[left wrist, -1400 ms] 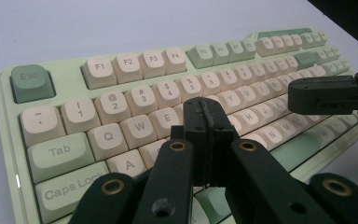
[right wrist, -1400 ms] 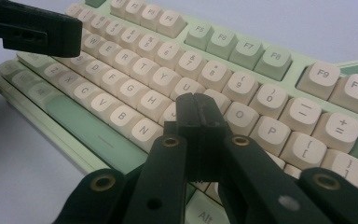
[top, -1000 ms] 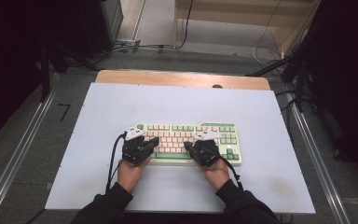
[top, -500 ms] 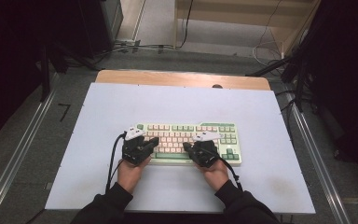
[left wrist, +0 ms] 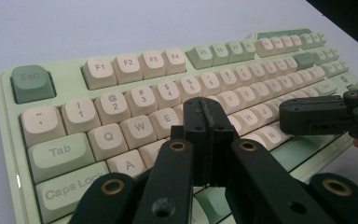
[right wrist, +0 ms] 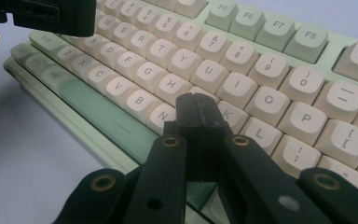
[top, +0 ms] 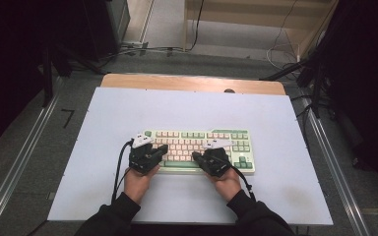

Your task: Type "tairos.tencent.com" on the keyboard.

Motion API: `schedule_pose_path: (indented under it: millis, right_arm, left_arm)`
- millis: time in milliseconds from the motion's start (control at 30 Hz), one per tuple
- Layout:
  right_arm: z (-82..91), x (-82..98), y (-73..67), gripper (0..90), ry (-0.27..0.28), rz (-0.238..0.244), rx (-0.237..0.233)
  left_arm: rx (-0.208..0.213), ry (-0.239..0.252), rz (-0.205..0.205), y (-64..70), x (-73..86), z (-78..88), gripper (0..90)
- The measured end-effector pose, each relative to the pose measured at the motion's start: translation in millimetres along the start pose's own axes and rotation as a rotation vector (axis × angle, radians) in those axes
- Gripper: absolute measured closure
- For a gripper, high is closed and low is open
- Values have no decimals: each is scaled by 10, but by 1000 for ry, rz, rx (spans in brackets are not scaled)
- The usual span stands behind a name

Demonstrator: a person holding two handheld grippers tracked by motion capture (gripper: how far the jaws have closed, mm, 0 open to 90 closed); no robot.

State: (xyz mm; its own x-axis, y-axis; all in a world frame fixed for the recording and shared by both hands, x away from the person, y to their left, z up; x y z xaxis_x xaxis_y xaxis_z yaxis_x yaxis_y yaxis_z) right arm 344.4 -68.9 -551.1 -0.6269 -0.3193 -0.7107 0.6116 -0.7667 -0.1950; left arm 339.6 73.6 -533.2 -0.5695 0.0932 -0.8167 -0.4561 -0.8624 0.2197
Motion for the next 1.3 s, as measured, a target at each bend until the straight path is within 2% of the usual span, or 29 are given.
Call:
schedule_pose_path:
  millis: [200, 433, 833, 967, 1067, 1167, 1300]
  right_arm:
    - [65, -42, 6, 877, 28, -2, -2]
    - [168, -82, 109, 876, 56, -28, 9]
    - [354, -84, 248, 808, 88, -38, 23]
    - [445, -85, 282, 699, 106, -28, 13]
    - [517, -78, 323, 626, 119, -34, 8]
    - [585, -64, 376, 557, 133, -39, 14]
    - [652, -22, 461, 447, 135, -29, 28]
  left_arm:
    - [-3, 10, 8, -19, -16, 16, 900]
    - [-4, 19, 11, -25, -35, 44, 900]
    - [8, 44, 12, 5, -72, 158, 895]
    - [21, 62, 13, 22, -91, 222, 843]
    - [29, 62, 9, 37, -92, 254, 770]
    - [25, 66, 2, 49, -86, 276, 661]
    - [-4, 62, -22, 62, -64, 292, 516]
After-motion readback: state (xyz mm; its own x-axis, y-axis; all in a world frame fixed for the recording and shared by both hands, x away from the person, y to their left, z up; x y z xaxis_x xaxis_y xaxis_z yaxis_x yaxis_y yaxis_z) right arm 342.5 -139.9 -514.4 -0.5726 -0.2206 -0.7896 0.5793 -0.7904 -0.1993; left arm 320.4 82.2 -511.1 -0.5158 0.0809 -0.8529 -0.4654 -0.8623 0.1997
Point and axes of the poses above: each handheld gripper's, and its own axes: z roughly backward along the jaws, x roughly out of its underside, y roughly to its right, the point moved 9 cm from there along -z, roughly forward along the jaws, and after that the axes turned 5 degrees about -z, right-handed, at the moved point
